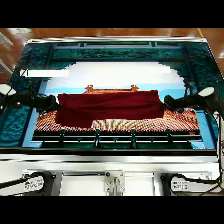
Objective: Fold the shirts.
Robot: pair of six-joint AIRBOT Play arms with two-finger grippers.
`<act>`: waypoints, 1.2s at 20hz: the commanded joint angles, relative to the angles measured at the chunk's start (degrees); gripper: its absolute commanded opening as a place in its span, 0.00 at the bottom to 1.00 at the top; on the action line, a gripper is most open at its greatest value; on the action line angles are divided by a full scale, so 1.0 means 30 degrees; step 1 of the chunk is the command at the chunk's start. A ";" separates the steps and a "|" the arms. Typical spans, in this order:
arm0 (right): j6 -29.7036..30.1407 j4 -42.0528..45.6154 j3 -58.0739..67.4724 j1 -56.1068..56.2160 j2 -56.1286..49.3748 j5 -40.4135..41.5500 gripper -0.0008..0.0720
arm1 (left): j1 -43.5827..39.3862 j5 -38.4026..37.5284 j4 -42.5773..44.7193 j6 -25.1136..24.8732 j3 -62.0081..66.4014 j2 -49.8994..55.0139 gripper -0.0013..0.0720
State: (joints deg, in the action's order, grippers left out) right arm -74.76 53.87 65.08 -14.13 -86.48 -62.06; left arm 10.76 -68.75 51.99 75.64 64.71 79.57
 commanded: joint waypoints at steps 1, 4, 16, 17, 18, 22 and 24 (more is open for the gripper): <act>-0.0976 0.1530 0.2841 0.1107 -0.1479 0.1253 0.09 | 0.0029 0.0044 -0.0007 0.0386 0.3570 0.2820 0.07; -0.1537 0.1581 0.4896 0.1304 -0.3351 0.1749 0.09 | 0.0073 -0.0168 -0.0073 0.1056 0.5770 0.5187 0.07; -0.2382 0.1683 0.6732 0.1989 -0.6929 0.2973 0.23 | 0.0095 0.0182 -0.1144 0.2681 0.7817 0.9755 0.33; -0.2237 0.1668 0.6732 0.1865 -0.6768 0.2710 0.53 | 0.0160 -0.0036 -0.1144 0.2681 0.7839 0.9726 0.60; -0.1705 0.1727 0.6732 0.1647 -0.6448 0.2266 0.75 | 0.0306 -0.0561 -0.1137 0.2674 0.8029 0.9726 0.75; -0.1530 0.1617 0.6732 0.0007 -0.5457 0.1464 0.96 | 0.1144 -0.3220 -0.1144 0.2645 0.9063 0.9573 0.75; -0.1778 0.0058 0.6725 -0.0634 -0.5931 0.1348 0.95 | 0.1151 -0.3592 -0.1158 0.2521 0.9107 0.9253 0.75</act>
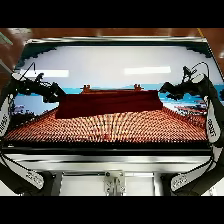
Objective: Fold the shirts.
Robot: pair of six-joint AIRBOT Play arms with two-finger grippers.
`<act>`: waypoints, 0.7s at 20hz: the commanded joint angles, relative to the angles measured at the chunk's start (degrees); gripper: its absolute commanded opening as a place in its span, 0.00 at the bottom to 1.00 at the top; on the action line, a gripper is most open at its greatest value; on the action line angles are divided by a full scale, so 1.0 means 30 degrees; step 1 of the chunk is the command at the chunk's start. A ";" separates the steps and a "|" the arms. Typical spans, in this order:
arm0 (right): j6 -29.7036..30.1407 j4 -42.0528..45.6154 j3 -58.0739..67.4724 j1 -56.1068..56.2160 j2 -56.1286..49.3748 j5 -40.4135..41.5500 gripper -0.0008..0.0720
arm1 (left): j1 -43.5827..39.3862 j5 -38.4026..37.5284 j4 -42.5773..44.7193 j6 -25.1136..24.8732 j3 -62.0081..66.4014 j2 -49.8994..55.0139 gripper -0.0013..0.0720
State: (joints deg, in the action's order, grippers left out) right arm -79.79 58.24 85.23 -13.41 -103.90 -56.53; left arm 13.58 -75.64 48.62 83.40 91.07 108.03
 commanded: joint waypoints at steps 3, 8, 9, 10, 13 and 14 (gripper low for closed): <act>0.0357 -0.3657 0.0015 -0.0576 -0.1392 -0.0459 0.95 | -0.0073 -0.1311 -0.0087 -0.0138 0.0321 -0.0627 0.75; 0.0576 -0.4452 0.0015 0.0364 -0.2761 -0.0801 0.95 | -0.0765 -0.1311 -0.0087 -0.0146 0.0321 -0.0772 0.75; 0.0466 -0.4430 0.0015 0.0379 -0.2812 -0.1166 0.95 | -0.0860 -0.1304 -0.0080 -0.0153 0.0321 -0.0772 0.75; 0.0474 -0.4197 0.0015 0.0372 -0.2812 -0.1647 0.91 | -0.0947 -0.1304 -0.0102 -0.0219 0.0321 -0.0772 0.75; 0.0277 -0.2710 0.0015 0.0372 -0.2812 -0.2943 0.54 | -0.1180 -0.1297 -0.0102 -0.0219 0.0321 -0.0772 0.75; 0.0350 -0.2339 0.0015 0.0372 -0.2805 -0.3184 0.44 | -0.1268 -0.1297 -0.0138 -0.0219 0.0321 -0.0772 0.75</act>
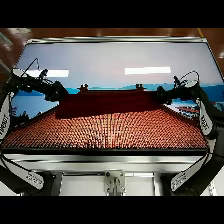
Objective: Fold the shirts.
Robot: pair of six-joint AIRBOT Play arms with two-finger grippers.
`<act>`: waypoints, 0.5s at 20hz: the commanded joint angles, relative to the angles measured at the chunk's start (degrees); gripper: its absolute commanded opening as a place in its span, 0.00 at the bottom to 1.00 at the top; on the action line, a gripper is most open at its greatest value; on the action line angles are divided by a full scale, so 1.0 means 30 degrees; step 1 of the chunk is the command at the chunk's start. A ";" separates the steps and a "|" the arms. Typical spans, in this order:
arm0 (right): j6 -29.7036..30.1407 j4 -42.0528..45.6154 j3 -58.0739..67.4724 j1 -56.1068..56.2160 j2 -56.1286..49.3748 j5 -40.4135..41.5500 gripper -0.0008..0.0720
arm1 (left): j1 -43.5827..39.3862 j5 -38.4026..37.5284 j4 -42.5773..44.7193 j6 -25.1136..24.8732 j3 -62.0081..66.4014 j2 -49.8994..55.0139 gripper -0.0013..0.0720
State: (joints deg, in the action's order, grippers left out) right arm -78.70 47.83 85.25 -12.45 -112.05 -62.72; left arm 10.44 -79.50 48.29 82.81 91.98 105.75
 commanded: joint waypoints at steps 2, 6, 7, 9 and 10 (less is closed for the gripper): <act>0.0685 0.1049 0.0007 0.0051 0.0109 -0.1304 0.21 | -0.0415 -0.0007 -0.0211 -0.0022 0.0015 -0.0015 0.75; 0.1785 0.1078 0.0007 -0.0080 0.2572 -0.0925 0.10 | -0.1195 0.0248 -0.0889 -0.0576 0.0015 -0.0015 0.41; 0.1785 0.1093 0.0007 -0.0087 0.3366 -0.0896 0.10 | -0.1559 0.0539 -0.1588 -0.1049 0.0015 -0.0007 0.28; 0.1741 0.1078 0.0007 -0.0080 0.4991 -0.1078 0.10 | -0.2747 0.1829 -0.3432 -0.1923 0.0015 0.0022 0.21; 0.1603 0.1086 0.0007 -0.0080 0.5778 -0.1392 0.10 | -0.3468 0.2441 -0.4131 -0.2302 0.0007 0.0051 0.16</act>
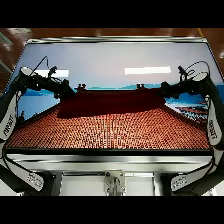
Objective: Fold the shirts.
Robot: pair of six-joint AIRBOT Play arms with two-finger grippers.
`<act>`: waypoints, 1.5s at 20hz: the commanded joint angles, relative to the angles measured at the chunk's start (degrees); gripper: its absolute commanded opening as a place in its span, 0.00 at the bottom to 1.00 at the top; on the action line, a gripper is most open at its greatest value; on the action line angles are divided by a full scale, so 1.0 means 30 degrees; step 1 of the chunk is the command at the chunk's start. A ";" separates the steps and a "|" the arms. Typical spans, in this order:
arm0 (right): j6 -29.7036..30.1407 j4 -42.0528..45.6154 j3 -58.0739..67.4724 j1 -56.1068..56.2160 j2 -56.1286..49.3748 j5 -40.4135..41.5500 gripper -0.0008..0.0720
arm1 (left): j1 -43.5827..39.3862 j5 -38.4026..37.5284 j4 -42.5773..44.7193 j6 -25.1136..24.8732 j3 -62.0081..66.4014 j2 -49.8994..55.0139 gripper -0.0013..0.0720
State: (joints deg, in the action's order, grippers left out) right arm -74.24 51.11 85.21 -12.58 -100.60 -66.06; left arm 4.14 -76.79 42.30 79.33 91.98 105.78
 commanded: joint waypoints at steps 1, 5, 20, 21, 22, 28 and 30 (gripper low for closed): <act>-0.0270 -0.0015 0.0022 -0.0036 0.2652 -0.0685 0.10 | -0.2266 0.2120 -0.2565 -0.1304 0.0007 0.0080 0.10; -0.1945 -0.0015 0.0022 -0.0036 0.5399 -0.3060 0.10 | -0.6302 0.4947 -0.2616 -0.1297 0.0007 0.0481 0.08; -0.5421 0.0109 0.0022 -0.0015 1.1300 -0.6732 0.10 | -1.3537 1.0353 -1.2743 -0.4903 0.0022 0.3789 0.08; -0.5421 0.0109 0.0022 -0.0015 1.1300 -0.6586 0.10 | -1.3296 0.9945 -1.2692 -0.5355 0.0015 0.3781 0.07; -0.5428 0.0131 0.0022 0.0044 1.1285 -0.6302 0.10 | -1.2874 0.9304 -1.2641 -0.5748 0.0015 0.3665 0.07; -0.5319 0.0131 0.0022 0.3140 0.9814 -0.2900 0.10 | -0.7366 0.5654 -0.1501 -0.1581 0.0015 -0.0925 0.07; -0.5238 -0.0015 0.0022 0.5355 0.8597 -0.0882 0.10 | -0.4794 0.4707 0.1530 -0.0503 0.0015 -0.3548 0.07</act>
State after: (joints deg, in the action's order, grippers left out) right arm -90.28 51.48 85.23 -3.11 -71.33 -76.29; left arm -19.11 -57.65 30.11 71.55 91.96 103.68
